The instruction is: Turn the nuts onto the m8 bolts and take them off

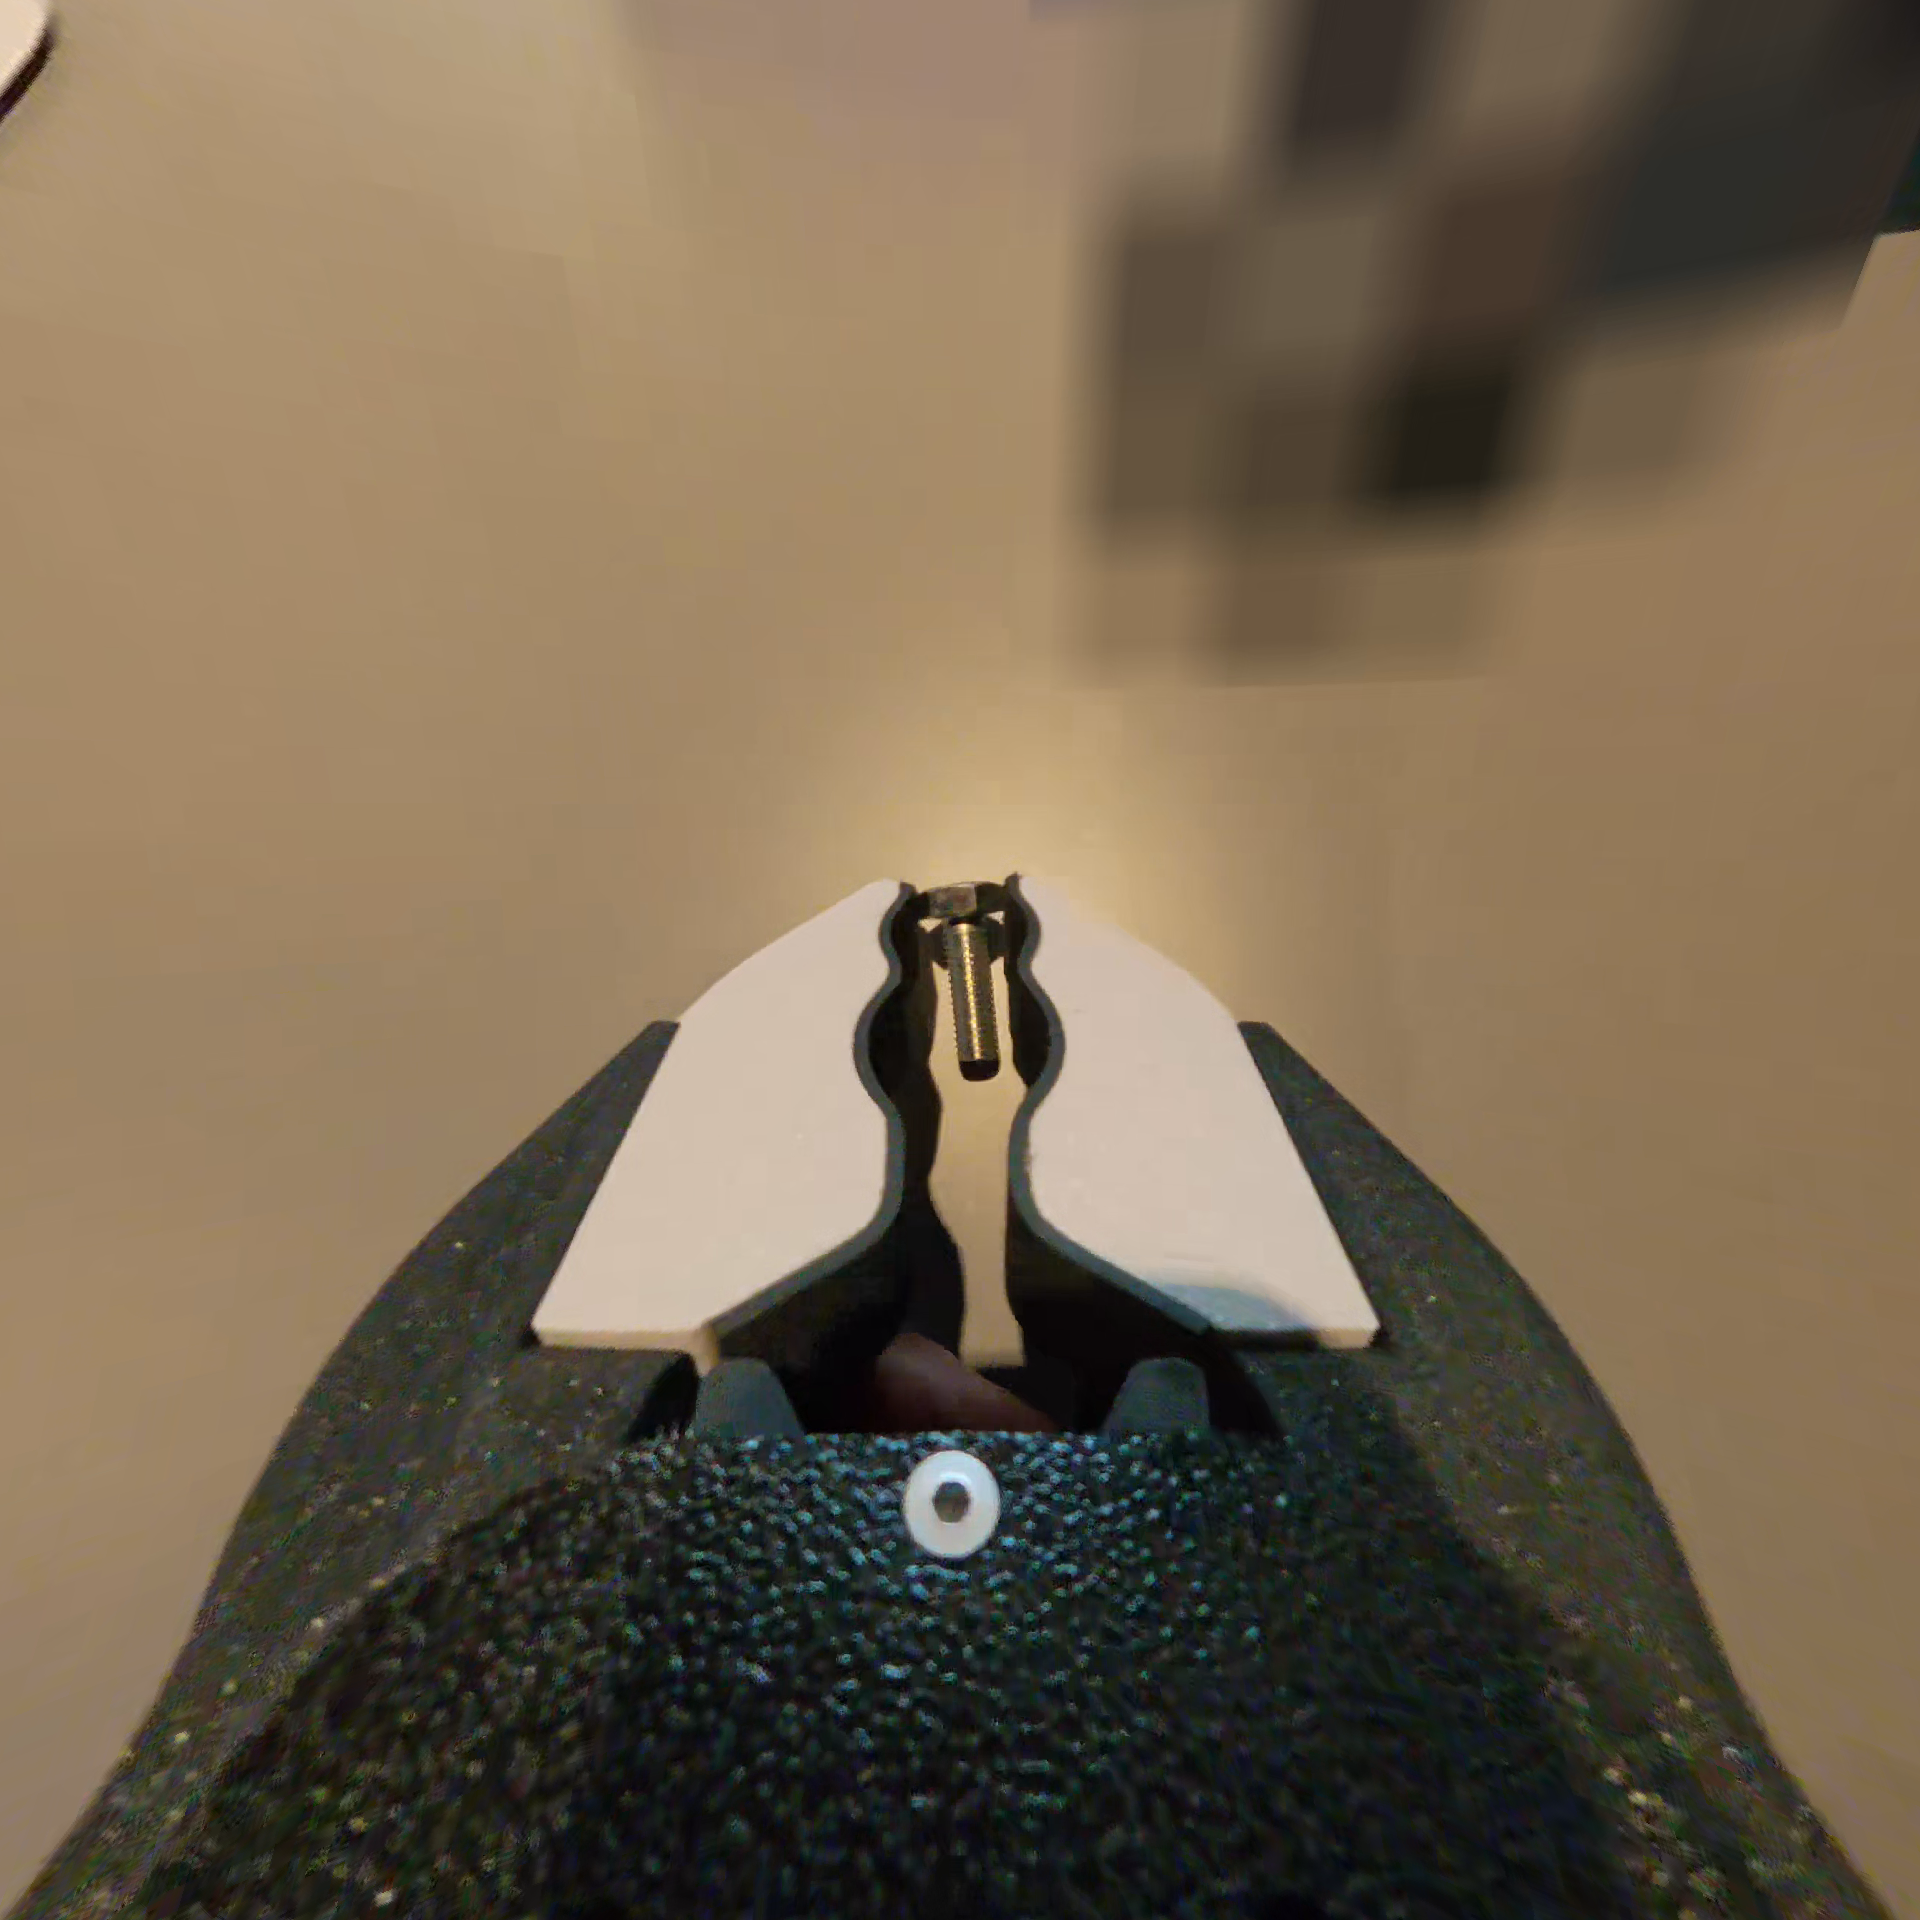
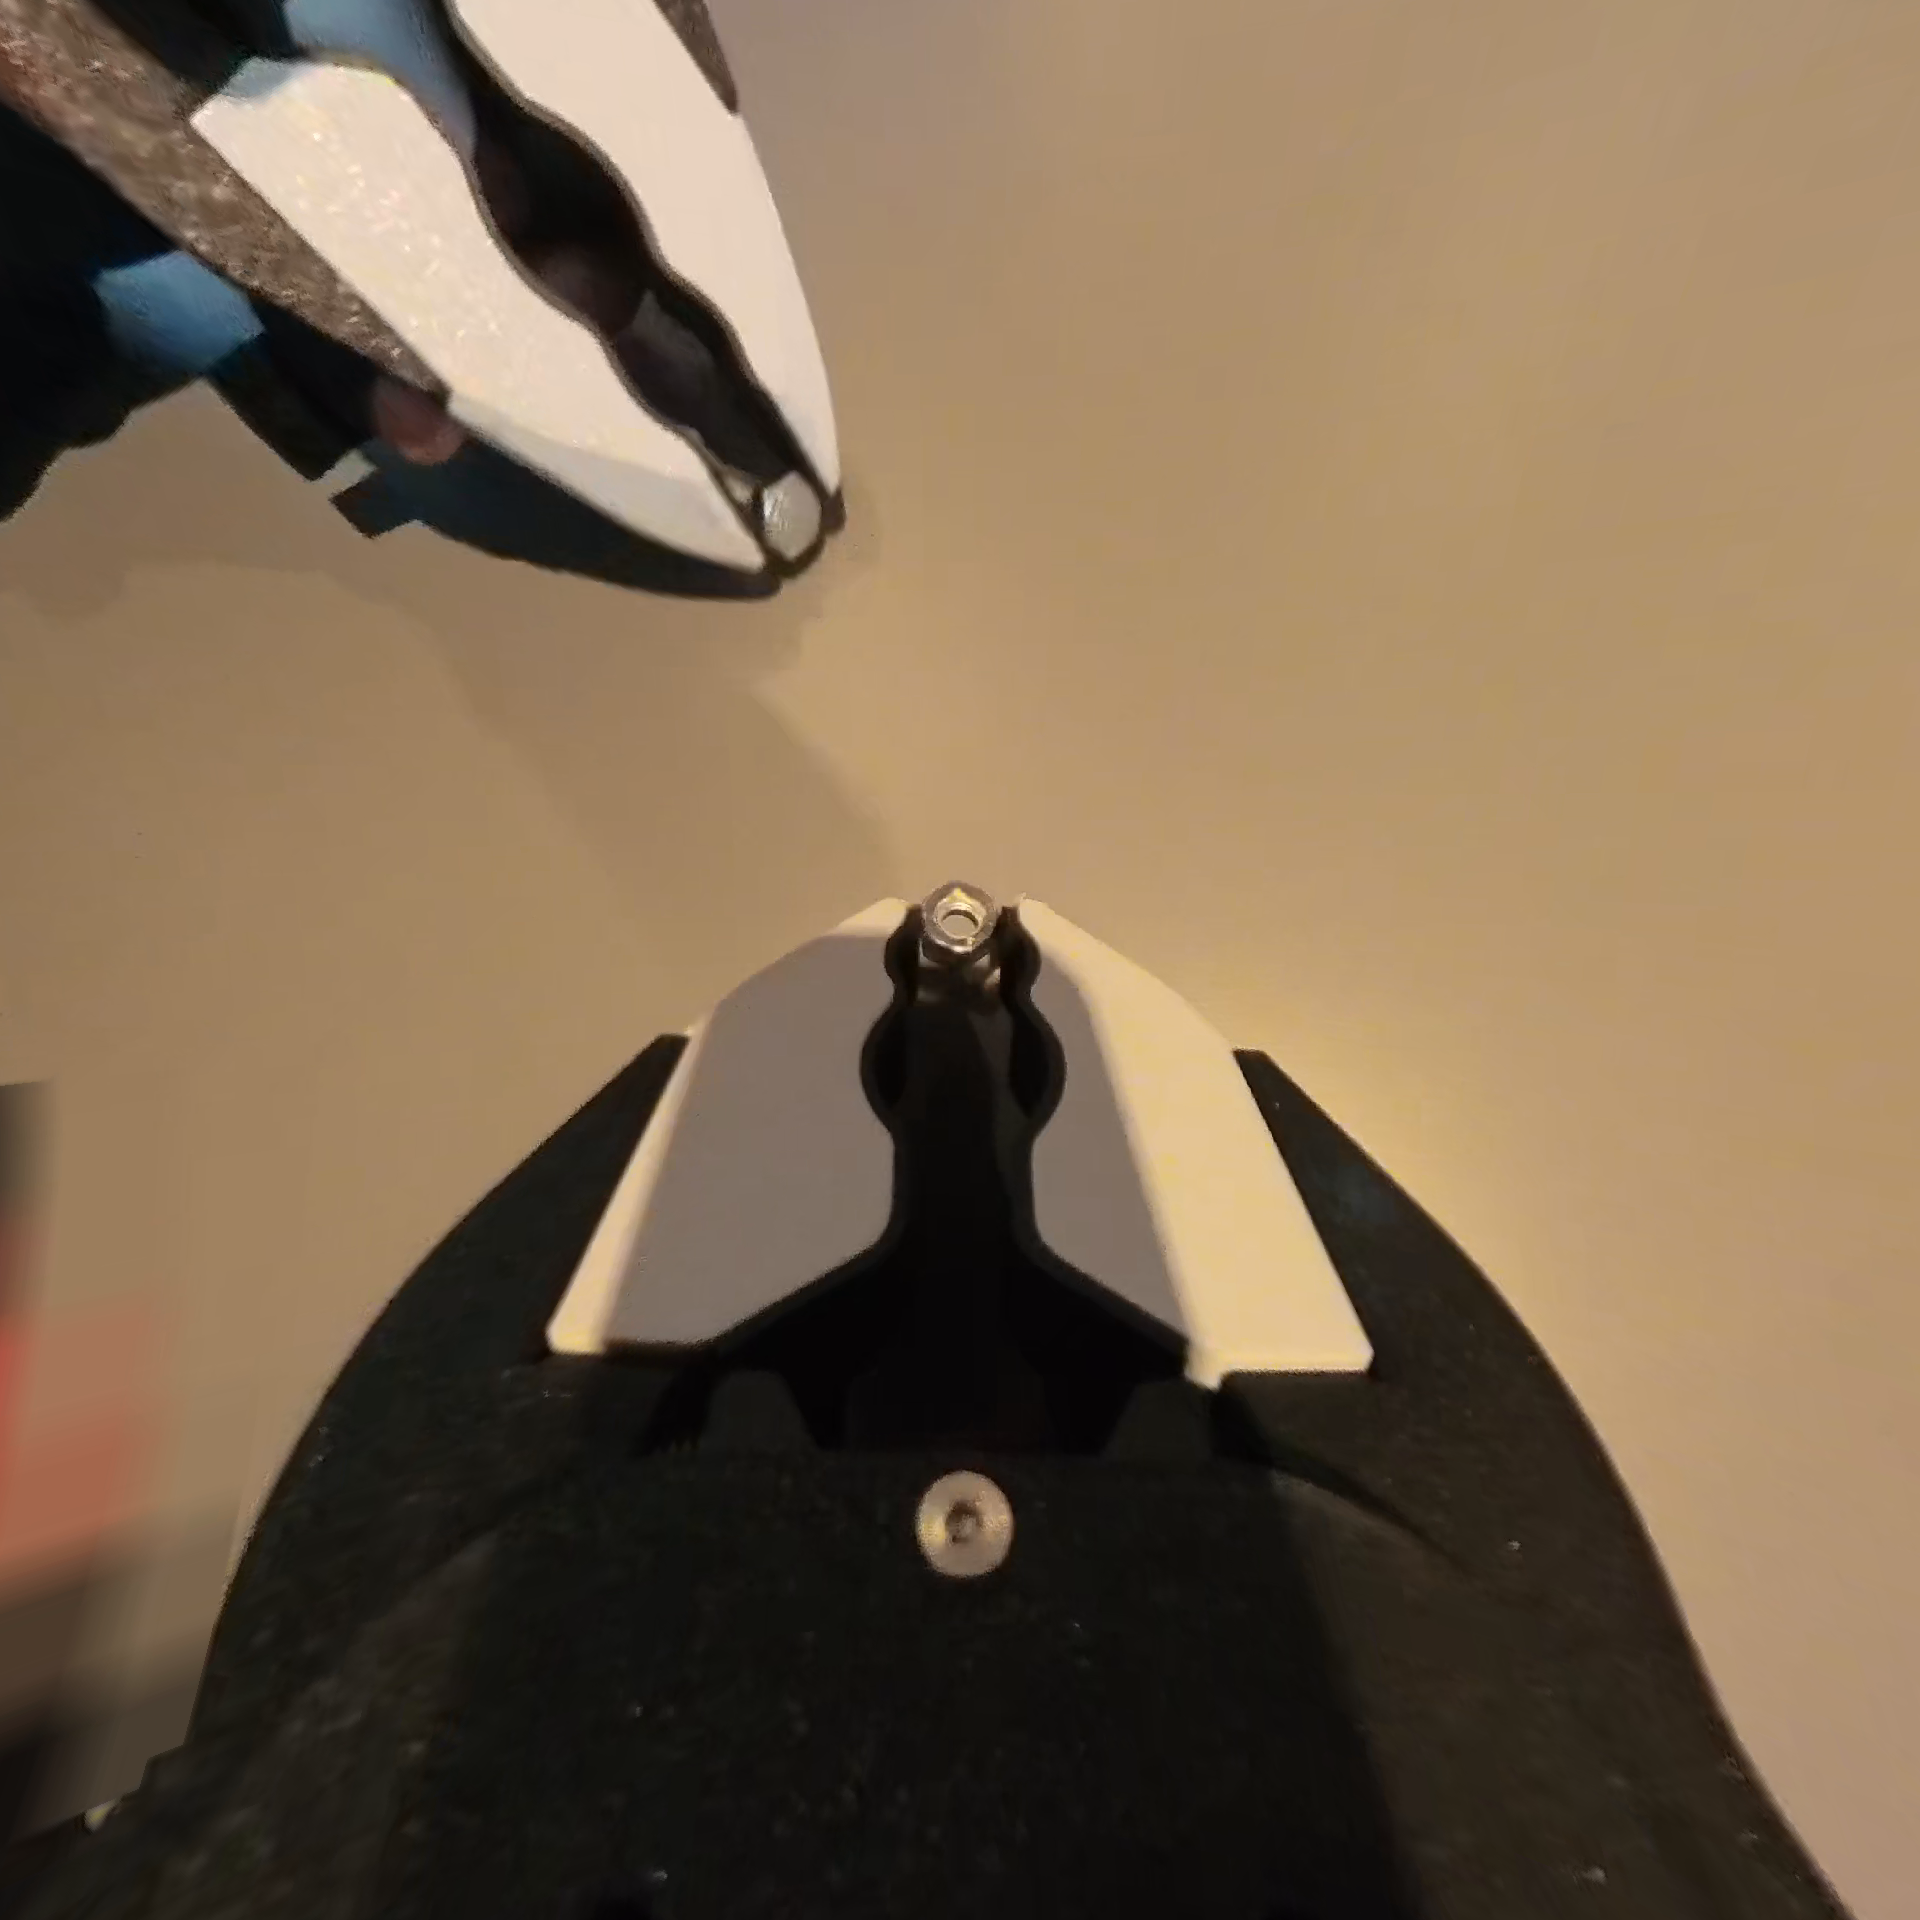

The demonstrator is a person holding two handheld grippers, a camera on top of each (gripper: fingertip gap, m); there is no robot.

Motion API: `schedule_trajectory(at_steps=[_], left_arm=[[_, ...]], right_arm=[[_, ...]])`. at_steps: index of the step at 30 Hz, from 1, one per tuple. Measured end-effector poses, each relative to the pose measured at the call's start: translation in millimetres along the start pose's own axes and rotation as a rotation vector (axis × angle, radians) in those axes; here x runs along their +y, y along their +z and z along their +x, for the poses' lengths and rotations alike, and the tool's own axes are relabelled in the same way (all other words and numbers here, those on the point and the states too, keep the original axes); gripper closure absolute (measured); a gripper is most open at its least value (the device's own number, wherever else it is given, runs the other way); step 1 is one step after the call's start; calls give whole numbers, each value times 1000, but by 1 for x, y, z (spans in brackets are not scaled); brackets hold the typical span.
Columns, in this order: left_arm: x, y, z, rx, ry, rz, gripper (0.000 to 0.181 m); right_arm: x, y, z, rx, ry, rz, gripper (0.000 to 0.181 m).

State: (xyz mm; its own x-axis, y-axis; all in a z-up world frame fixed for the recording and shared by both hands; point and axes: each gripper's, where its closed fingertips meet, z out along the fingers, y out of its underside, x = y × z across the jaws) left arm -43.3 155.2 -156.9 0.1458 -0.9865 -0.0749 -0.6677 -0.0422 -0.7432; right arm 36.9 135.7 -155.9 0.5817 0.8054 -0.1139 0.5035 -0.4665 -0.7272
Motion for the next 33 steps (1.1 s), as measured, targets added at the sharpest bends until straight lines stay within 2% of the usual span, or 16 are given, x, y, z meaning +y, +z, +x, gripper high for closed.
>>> schedule_trajectory(at_steps=[7,11,14,19,22,25,33], left_arm=[[-43,3,45,113,164,189,166],[-49,3,50,129,149,225,166],[-52,2,52,152,121,252,166],[-67,-12,62,300,-26,369,166],[-68,-17,70,406,-99,380,167],[-72,-24,80,515,-149,405,166],[-66,-30,101,666,-149,366,166]], right_arm=[[2,1,-7,0,-64,-13,158],[1,-2,-9,-4,-118,7,151],[-2,-10,-10,25,-255,44,147],[-25,-31,-46,-20,-564,263,146],[-42,-40,-59,19,-677,394,149],[-46,-45,-75,8,-771,470,151],[-37,-36,-98,-34,-891,465,153]])
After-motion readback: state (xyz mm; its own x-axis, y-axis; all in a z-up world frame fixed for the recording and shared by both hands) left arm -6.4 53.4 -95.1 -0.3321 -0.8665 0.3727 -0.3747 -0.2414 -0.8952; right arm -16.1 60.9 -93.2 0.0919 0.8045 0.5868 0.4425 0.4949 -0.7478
